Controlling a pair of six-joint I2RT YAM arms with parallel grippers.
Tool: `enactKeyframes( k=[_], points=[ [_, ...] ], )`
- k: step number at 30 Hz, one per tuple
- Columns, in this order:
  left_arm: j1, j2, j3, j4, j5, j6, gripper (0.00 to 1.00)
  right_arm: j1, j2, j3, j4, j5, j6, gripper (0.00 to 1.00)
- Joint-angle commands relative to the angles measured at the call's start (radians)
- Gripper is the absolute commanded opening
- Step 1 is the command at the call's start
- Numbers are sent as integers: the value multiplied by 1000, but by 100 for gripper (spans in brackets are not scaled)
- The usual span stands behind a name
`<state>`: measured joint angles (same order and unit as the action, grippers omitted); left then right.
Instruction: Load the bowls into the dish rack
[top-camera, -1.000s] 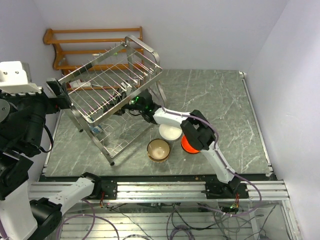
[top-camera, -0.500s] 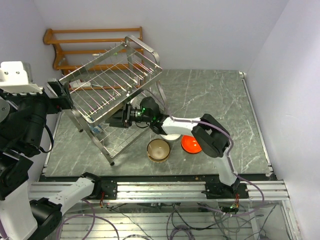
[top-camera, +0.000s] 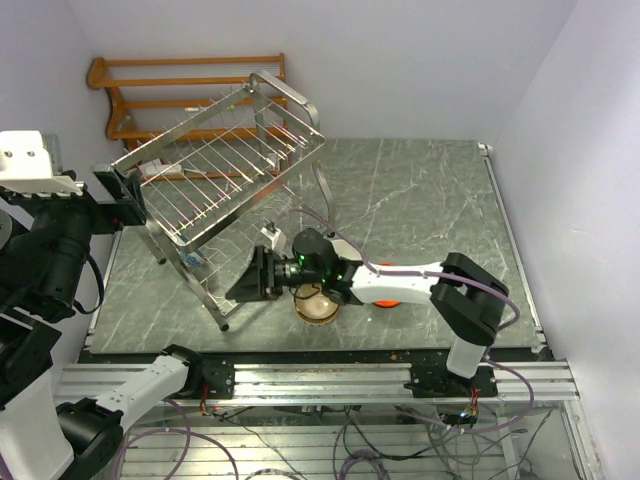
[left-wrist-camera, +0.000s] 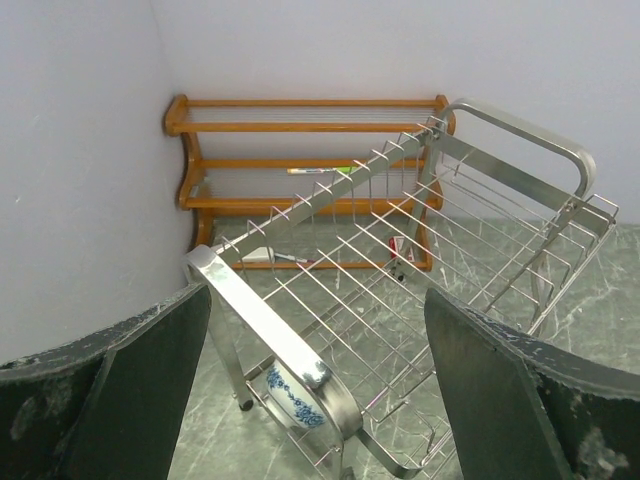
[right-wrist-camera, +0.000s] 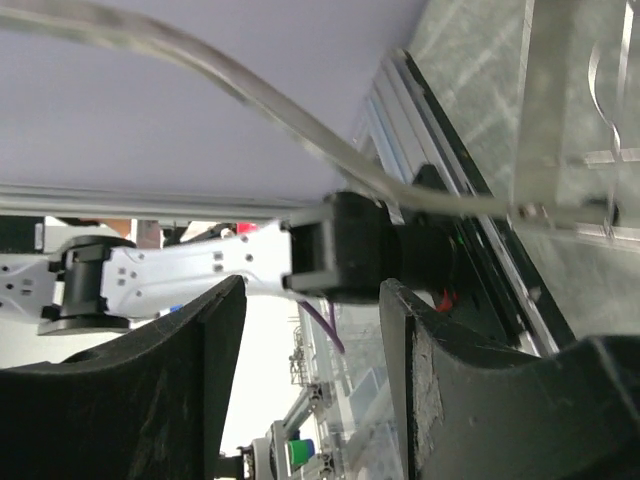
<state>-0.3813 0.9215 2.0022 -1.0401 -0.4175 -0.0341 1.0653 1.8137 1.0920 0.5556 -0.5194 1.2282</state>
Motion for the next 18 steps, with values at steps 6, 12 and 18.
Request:
enactKeyframes(
  k=[6, 12, 18],
  points=[
    [4, -15, -11, 0, 85, -36, 99, 83, -275, -208, -262, 256, -93, 54],
    [4, -22, -6, -7, 98, -38, 99, 128, -356, -73, -652, 486, -269, 54],
    [4, -35, -11, -18, 100, -41, 99, 172, -333, 7, -924, 638, -302, 54]
  ],
)
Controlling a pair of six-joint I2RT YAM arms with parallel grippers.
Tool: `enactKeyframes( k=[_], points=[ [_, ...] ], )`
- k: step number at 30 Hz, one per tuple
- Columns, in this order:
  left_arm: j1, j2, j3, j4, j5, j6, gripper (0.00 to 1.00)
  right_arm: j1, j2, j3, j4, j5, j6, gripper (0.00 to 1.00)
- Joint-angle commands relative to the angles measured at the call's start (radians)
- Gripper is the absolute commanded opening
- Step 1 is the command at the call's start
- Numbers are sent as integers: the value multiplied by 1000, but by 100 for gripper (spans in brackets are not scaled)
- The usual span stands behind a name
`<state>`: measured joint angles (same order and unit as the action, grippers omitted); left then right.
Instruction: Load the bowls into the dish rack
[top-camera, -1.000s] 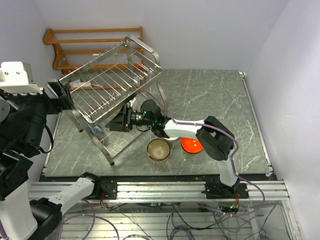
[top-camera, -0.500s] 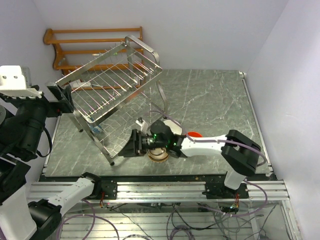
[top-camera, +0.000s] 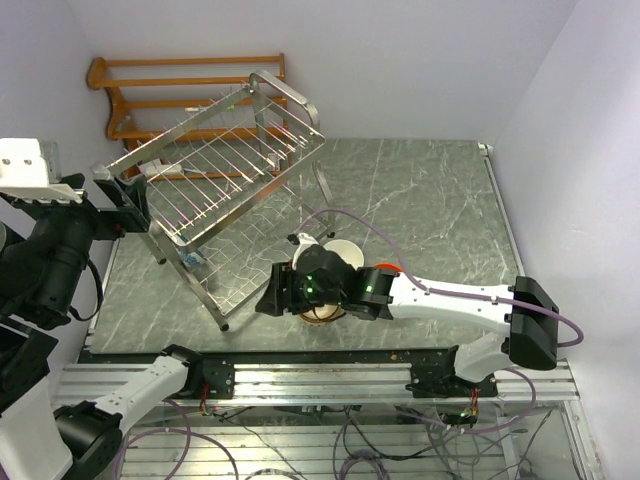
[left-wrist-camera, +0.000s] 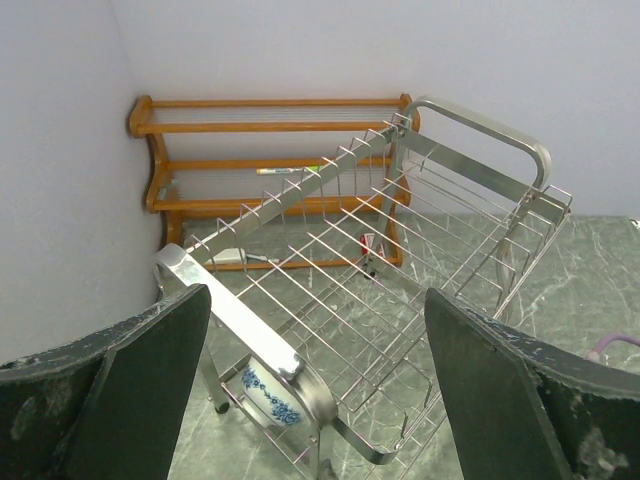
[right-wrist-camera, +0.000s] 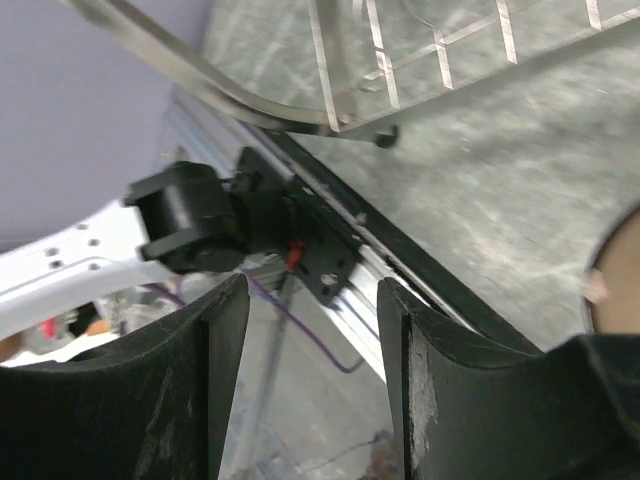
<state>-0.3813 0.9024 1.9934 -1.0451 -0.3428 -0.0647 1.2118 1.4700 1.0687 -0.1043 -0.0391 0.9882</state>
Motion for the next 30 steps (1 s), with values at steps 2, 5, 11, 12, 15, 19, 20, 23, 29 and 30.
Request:
enactKeyframes(
  k=[2, 5, 11, 12, 15, 19, 20, 23, 29, 30],
  points=[
    [4, -21, -9, -16, 26, -12, 99, 29, 20, 36, -305, 191, -51, 54],
    [4, -26, -17, -16, 21, -10, 99, 31, 39, 56, -378, 261, -3, 52],
    [4, -24, -17, -12, 16, 6, 99, 31, 129, 147, -473, 345, 58, 51],
    [4, -22, -15, -12, 16, 8, 99, 31, 150, 170, -499, 359, 80, 51],
    [4, -18, -10, -13, 17, 11, 99, 31, 209, 215, -546, 395, 105, 51],
    [2, -19, -18, -12, 20, 13, 99, 31, 258, 266, -610, 455, 150, 48],
    [1, -18, -20, -11, 19, 15, 99, 32, 265, 280, -629, 471, 160, 48],
    [-5, -17, -23, -8, 12, 18, 99, 30, 278, 299, -648, 493, 161, 47],
    [-13, -12, -17, -6, 5, 23, 99, 9, 304, 310, -610, 462, 138, 42],
    [-13, -10, -16, -6, 5, 24, 99, 7, 313, 315, -610, 459, 137, 42]
  ],
)
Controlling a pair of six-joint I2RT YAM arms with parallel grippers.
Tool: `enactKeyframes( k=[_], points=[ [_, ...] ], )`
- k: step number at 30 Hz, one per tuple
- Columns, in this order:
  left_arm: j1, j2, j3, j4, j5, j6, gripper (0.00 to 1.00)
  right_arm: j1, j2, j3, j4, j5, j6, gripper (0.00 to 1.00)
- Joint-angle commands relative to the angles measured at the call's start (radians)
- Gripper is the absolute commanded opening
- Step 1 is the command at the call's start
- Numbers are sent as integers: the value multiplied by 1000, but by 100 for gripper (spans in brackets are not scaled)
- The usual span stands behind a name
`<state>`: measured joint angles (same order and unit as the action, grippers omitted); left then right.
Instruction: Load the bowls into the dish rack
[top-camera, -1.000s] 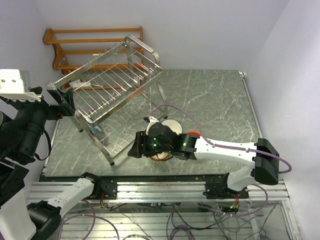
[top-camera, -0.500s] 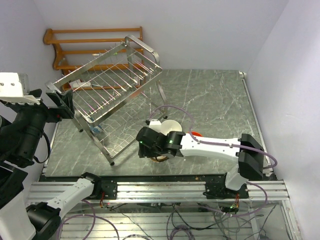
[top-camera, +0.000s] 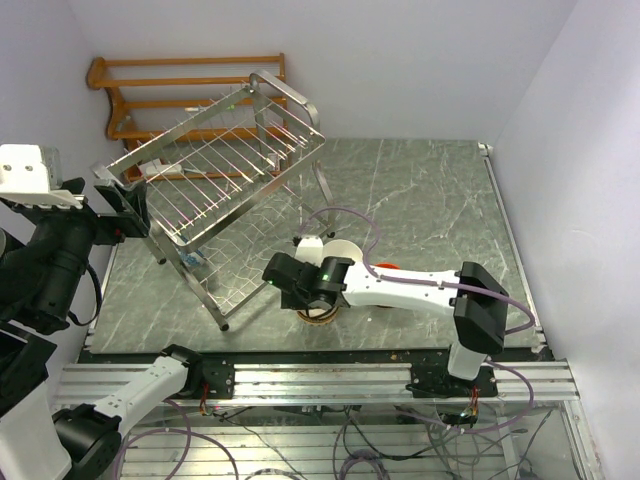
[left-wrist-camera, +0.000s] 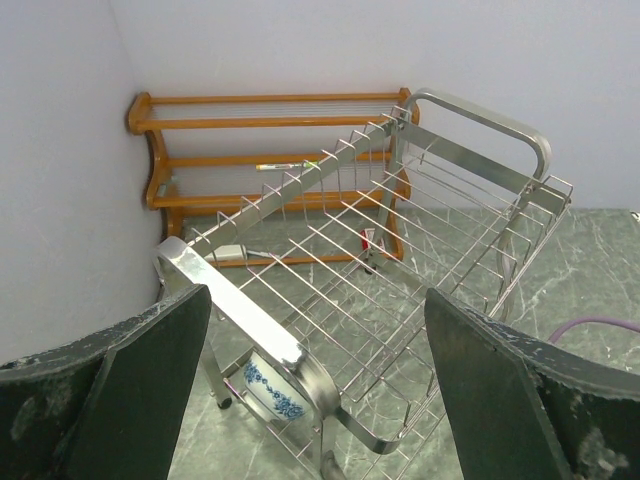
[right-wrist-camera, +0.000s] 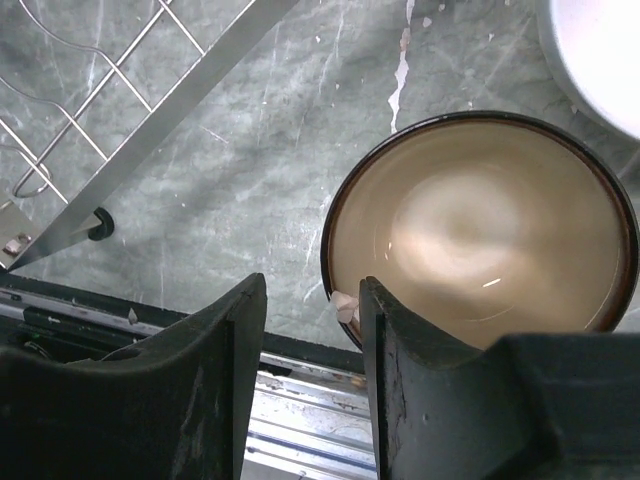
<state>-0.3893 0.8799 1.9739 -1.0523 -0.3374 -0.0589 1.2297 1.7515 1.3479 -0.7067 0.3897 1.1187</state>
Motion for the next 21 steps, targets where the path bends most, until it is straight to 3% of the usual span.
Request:
enactKeyframes(
  k=[1, 9, 14, 21],
  points=[
    [-6, 13, 4, 2, 0, 19, 99, -13, 38, 40, -6, 26, 3, 41],
    [-8, 8, 0, -3, -7, 26, 99, -33, 88, 54, 5, -6, -4, 40],
    [-11, 5, 3, -5, -18, 33, 99, -39, 100, 68, 0, 0, -10, 23],
    [-18, 4, 2, -5, -15, 33, 99, -48, 121, 60, 3, -20, -22, 17]
  ],
)
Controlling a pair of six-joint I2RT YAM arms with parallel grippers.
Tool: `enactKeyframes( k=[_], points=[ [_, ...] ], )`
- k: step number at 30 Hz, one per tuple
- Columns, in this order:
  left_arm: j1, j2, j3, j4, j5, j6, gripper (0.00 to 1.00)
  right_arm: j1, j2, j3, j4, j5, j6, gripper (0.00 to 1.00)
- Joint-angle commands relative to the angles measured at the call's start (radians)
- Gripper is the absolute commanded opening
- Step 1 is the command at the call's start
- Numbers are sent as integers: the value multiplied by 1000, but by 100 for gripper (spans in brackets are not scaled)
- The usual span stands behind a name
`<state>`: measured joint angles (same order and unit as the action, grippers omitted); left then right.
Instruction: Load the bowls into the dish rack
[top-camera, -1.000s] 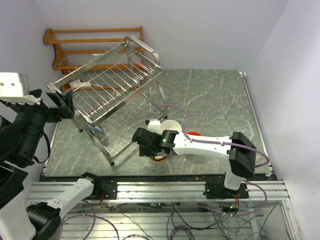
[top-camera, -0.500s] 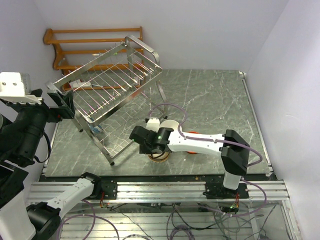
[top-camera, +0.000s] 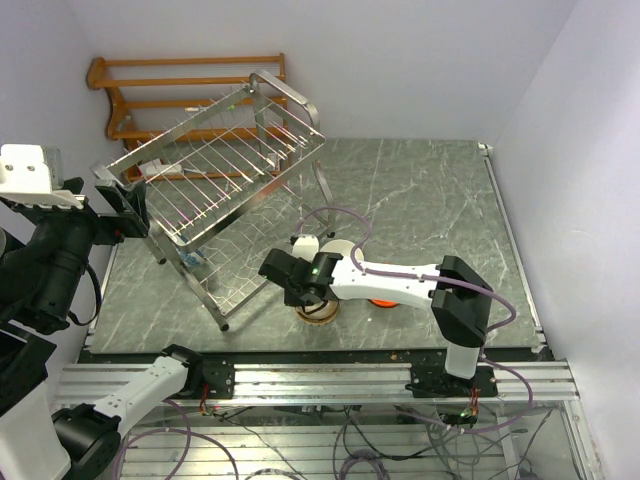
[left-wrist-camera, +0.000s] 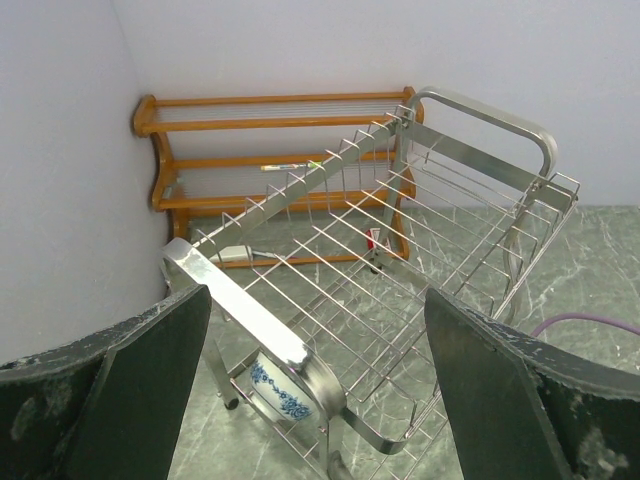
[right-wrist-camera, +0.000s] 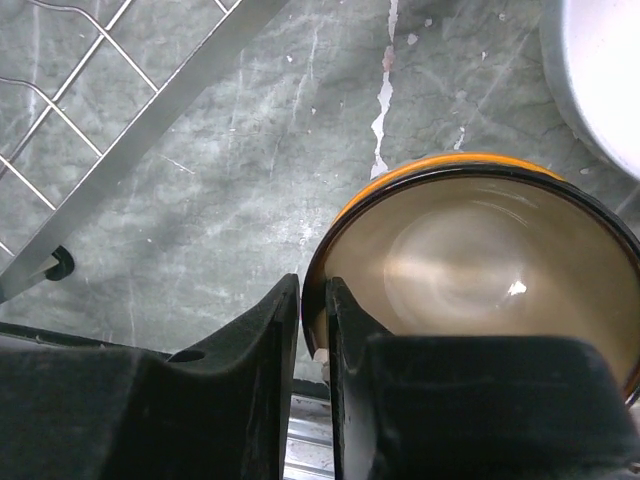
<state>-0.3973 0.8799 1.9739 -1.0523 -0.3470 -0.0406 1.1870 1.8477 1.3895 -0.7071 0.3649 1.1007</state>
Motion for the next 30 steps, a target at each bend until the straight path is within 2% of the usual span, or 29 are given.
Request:
enactKeyframes(
  k=[1, 6, 12, 20, 26, 30],
  points=[
    [-9, 4, 2, -6, -6, 16, 99, -7, 28, 19, 1, 5, -4, 15],
    [-16, -1, 3, -8, -15, 18, 99, -5, 25, 20, -7, 10, -11, 0],
    [-20, -6, 9, -14, -20, 18, 99, -3, -38, 58, -26, 11, -37, 0],
    [-25, -4, 20, -9, -13, 16, 99, -4, -141, 65, 39, -73, -83, 0],
    [-26, 2, 22, -2, -7, 13, 99, -5, -238, -37, 216, -171, -98, 0],
    [-27, 2, 21, 0, -7, 12, 99, -5, -262, -54, 258, -186, -99, 0]
  ],
)
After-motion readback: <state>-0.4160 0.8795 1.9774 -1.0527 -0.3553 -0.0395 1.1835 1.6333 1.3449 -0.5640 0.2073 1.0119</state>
